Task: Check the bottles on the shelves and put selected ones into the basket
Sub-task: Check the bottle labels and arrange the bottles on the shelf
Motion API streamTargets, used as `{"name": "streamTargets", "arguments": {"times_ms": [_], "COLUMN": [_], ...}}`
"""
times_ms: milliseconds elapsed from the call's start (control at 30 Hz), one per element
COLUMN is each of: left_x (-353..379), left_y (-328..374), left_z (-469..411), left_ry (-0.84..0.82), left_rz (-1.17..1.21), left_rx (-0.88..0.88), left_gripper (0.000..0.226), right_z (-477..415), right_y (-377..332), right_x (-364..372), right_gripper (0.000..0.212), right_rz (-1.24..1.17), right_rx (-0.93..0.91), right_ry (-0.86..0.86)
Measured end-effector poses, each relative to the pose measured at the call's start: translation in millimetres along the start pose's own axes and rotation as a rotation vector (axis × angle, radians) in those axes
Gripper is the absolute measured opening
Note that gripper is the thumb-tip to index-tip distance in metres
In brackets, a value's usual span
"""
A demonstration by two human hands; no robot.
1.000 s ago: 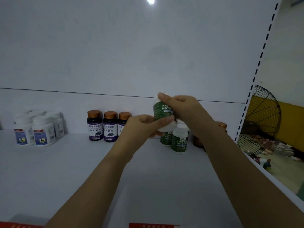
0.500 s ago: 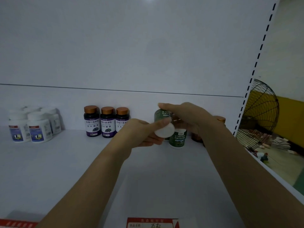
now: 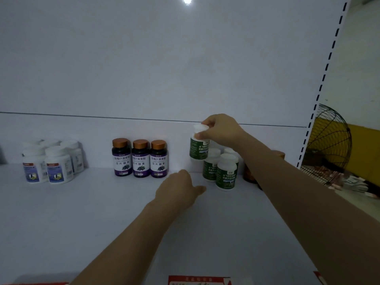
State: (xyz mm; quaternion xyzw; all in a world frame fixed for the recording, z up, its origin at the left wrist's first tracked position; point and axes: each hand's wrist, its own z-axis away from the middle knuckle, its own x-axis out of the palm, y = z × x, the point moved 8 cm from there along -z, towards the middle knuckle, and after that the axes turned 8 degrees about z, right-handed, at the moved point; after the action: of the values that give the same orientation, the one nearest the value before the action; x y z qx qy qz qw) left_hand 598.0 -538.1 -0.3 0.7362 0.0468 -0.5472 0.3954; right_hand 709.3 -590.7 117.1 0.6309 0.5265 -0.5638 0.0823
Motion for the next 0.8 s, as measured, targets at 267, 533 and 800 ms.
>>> {"name": "streamTargets", "arguments": {"times_ms": [267, 533, 800], "left_x": [41.0, 48.9, 47.5], "left_y": [-18.8, -20.1, -18.0], "left_z": [-6.3, -0.2, 3.2], "left_ry": [-0.122, -0.172, -0.169], "left_rz": [-0.222, -0.280, -0.285], "left_rx": [0.039, 0.029, 0.042], "left_gripper": [0.086, 0.085, 0.084], "right_z": [-14.6, -14.2, -11.5], "right_y": [18.8, 18.7, 42.1], "right_x": [55.4, 60.9, 44.2], "right_gripper": [0.048, 0.048, 0.046], "right_rz": [0.236, 0.579, 0.727], "right_rx": [-0.002, -0.055, 0.063], "right_ry": [-0.062, -0.058, -0.222]}}
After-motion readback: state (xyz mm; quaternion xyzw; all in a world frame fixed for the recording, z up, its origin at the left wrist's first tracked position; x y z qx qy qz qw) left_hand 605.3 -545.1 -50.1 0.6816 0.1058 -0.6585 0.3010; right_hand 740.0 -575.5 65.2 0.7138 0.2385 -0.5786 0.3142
